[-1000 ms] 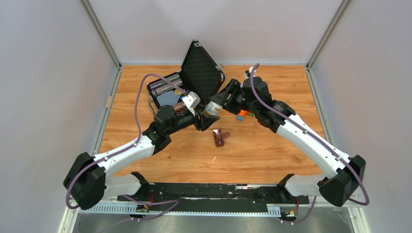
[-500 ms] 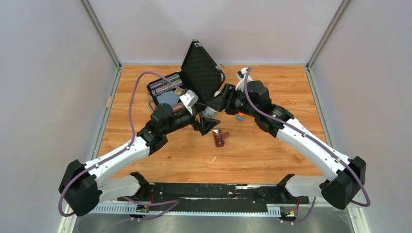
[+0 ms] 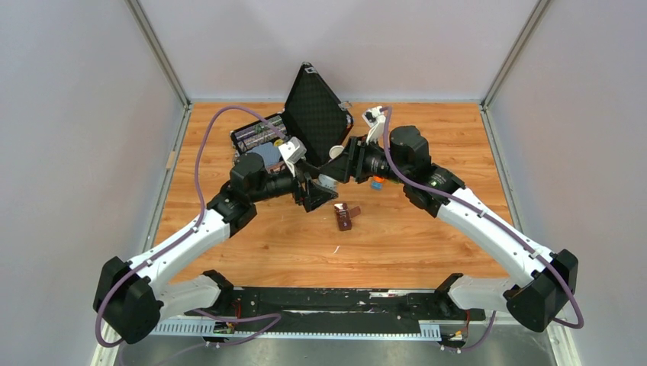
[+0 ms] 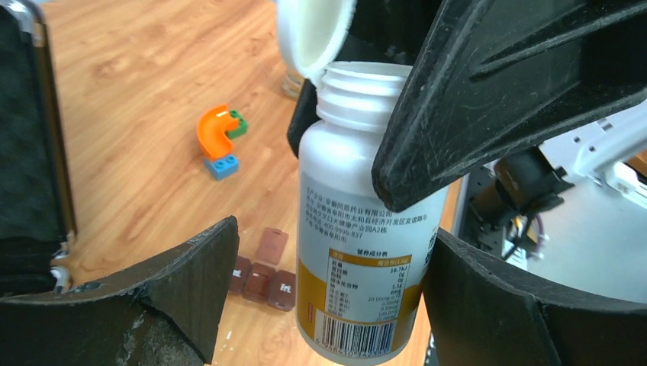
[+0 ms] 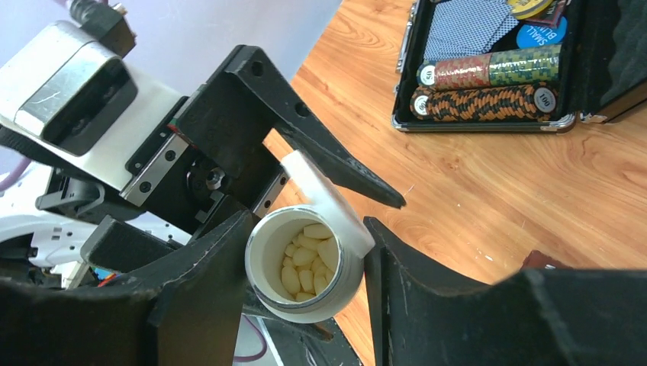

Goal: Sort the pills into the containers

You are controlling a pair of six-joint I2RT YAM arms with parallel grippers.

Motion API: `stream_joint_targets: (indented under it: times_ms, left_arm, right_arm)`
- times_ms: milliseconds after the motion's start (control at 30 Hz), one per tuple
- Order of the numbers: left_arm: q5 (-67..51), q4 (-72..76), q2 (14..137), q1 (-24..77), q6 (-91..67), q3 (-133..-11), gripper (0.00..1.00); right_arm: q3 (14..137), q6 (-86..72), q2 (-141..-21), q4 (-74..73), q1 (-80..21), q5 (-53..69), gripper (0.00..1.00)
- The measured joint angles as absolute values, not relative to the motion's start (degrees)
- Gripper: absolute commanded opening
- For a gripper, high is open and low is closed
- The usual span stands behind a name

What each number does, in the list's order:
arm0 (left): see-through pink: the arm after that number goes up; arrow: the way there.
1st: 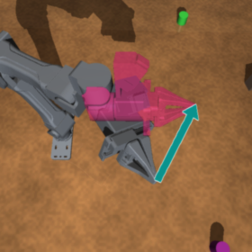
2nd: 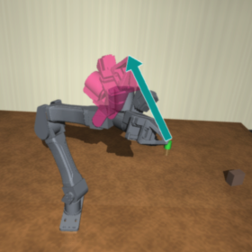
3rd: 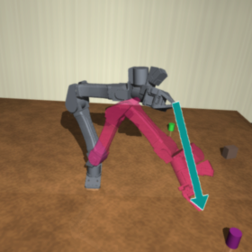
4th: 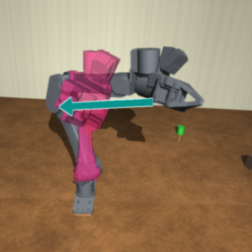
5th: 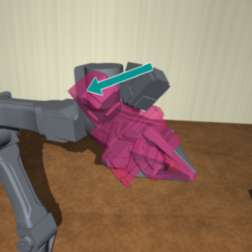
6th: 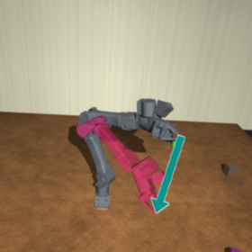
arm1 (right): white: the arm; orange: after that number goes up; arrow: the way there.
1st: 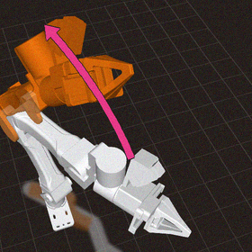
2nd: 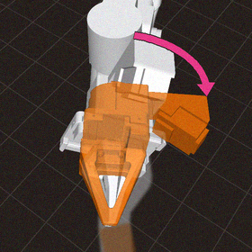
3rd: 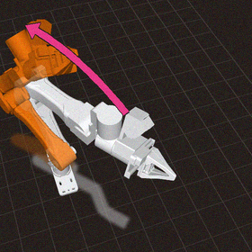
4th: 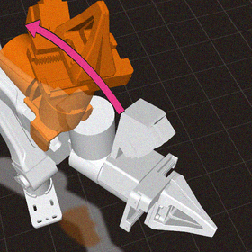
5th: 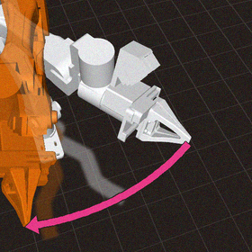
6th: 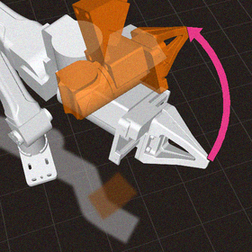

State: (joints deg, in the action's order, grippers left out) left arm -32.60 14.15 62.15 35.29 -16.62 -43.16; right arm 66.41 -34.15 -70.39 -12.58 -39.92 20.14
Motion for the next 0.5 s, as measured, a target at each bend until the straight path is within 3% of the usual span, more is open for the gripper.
stream_joint_targets:
  times_ms: [300,500]
  left_arm:
    - [-39.77,11.16,63.55,35.16,-17.63,-44.56,0.79]
    - [-41.67,12.73,63.55,35.07,-20.10,-44.51,0.83]
  right_arm:
    - [66.39,-32.38,-70.57,-12.58,-39.55,23.88,0.09]
    - [66.17,-31.75,-70.98,-12.56,-39.29,25.39,0.09]
